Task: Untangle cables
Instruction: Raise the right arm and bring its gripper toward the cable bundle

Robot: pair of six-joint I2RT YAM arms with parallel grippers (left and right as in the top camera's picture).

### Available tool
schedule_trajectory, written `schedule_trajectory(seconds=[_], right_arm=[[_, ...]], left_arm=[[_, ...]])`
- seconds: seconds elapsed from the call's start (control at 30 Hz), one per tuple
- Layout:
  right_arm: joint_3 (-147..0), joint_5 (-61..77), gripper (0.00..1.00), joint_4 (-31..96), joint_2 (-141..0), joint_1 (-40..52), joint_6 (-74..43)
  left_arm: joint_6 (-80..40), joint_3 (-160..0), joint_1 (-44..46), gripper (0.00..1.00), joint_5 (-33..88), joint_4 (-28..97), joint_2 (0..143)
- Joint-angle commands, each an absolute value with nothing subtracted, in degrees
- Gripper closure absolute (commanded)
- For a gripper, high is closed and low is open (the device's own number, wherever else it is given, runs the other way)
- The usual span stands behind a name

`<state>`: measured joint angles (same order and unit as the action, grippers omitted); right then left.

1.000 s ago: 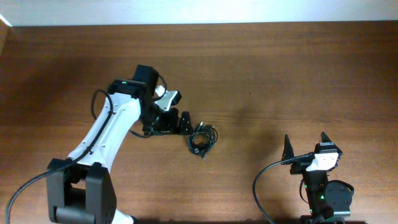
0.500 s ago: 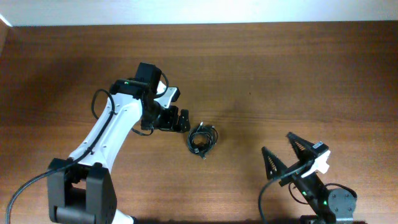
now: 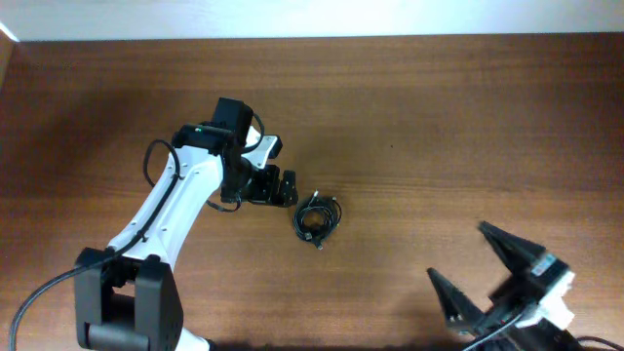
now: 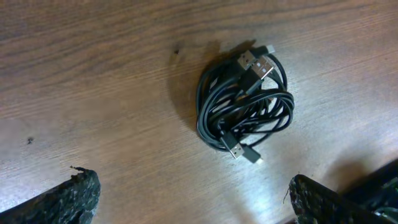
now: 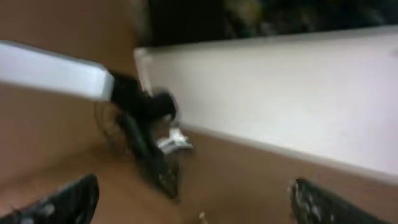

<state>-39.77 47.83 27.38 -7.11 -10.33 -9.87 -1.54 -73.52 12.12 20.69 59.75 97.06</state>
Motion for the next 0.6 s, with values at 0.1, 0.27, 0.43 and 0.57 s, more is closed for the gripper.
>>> schedule_trajectory(seconds=[0.1,0.27,0.43,0.57], right_arm=[[-65.9,41.1,0.02,62.4,-27.1,-15.7,4.7],[-69.6,52.3,0.02,72.1,-37.5,-15.7,-1.1],[-69.6,57.7,0.02,72.7,-45.1,-15.7,-3.7],[-69.4,57.5,0.02,74.7,-51.0,-15.7,-3.7]], left_arm=[[-1.3,-74.1,12.4,0.01,20.5,58.8,97.5],[-1.3,-74.1,12.4,0.01,20.6,58.7,97.5],[-1.3,-74.1,12.4,0.01,20.6,58.9,97.5],[-1.3,-74.1,12.4,0.01,20.6,58.3,97.5]])
